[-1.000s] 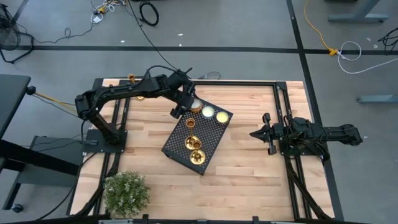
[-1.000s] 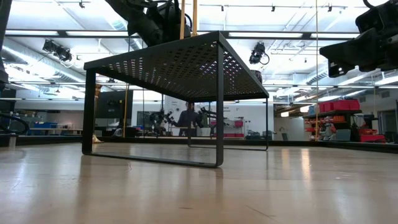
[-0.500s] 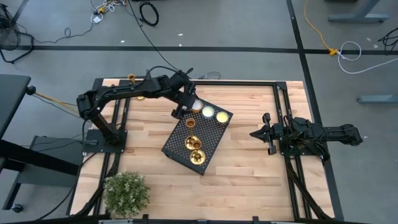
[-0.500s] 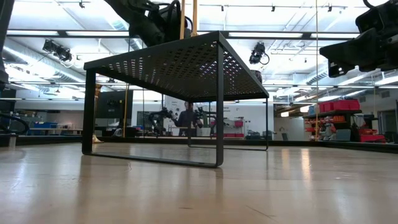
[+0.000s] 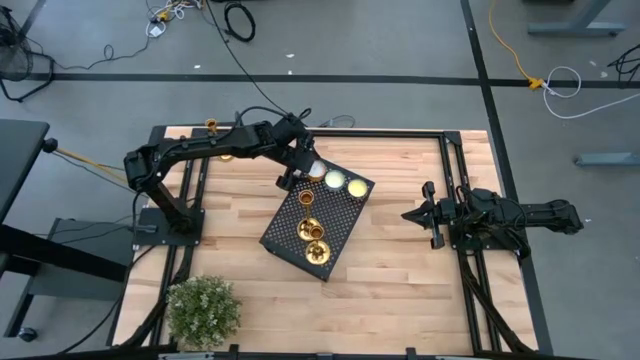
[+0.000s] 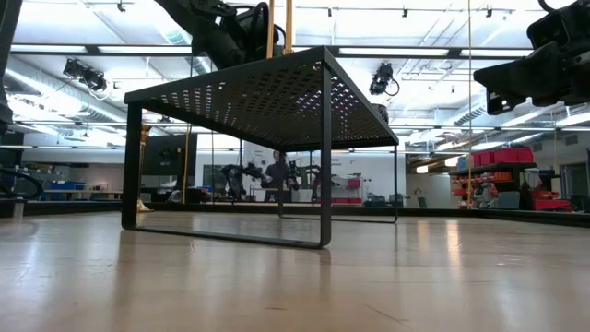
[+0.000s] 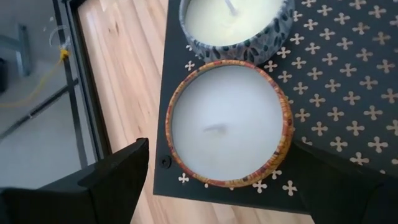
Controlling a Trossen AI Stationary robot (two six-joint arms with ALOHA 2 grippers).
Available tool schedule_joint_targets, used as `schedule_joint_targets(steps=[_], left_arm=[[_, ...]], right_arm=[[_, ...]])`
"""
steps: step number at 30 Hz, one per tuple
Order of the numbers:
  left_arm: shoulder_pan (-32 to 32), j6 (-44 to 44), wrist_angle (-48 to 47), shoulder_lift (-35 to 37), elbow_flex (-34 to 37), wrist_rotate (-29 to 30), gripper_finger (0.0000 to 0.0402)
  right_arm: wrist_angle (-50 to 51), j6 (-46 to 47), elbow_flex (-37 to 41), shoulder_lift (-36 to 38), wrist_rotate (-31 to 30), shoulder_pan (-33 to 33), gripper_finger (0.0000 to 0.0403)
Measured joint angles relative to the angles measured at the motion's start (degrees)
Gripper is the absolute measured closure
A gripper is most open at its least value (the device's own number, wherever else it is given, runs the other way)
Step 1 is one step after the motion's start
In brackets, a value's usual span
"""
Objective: Stock candles on shelf
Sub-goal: Put the orange scented candle on the shelf, then put the gold candle holder on the shelf
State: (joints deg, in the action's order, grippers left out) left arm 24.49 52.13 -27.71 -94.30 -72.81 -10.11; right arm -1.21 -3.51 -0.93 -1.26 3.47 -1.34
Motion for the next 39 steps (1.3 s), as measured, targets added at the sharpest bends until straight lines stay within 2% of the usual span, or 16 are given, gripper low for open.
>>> schedule_joint_targets(steps=[6,18,22,28,39], left_arm=[[0.02,-2.10,-3.43,0.02,-1.77,1.43,0.0028],[0.05,-9.81,-19.49,0.04,-9.85,9.80,0.0028],[0.04,-12.29,-24.79,0.08,-13.52,10.55,0.0028],[0.03,-15.86,-26.90,0.13,-16.91,10.53,0.0028],[0.09,-19.87,-30.69,1.70,-16.98,12.00,0.0028]], right_arm=[[0.00,0.00,0.00,0.00,0.00,0.00,0.0396],[0.00,0.00,0.00,0.00,0.00,0.00,0.0396],[0.00,0.00,0.00,-0.01,0.00,0.01,0.0396],[-0.01,0.00,0.00,0.00,0.00,0.02,0.0396],[-0.02,0.00,0.01,0.00,0.01,0.00,0.0396]])
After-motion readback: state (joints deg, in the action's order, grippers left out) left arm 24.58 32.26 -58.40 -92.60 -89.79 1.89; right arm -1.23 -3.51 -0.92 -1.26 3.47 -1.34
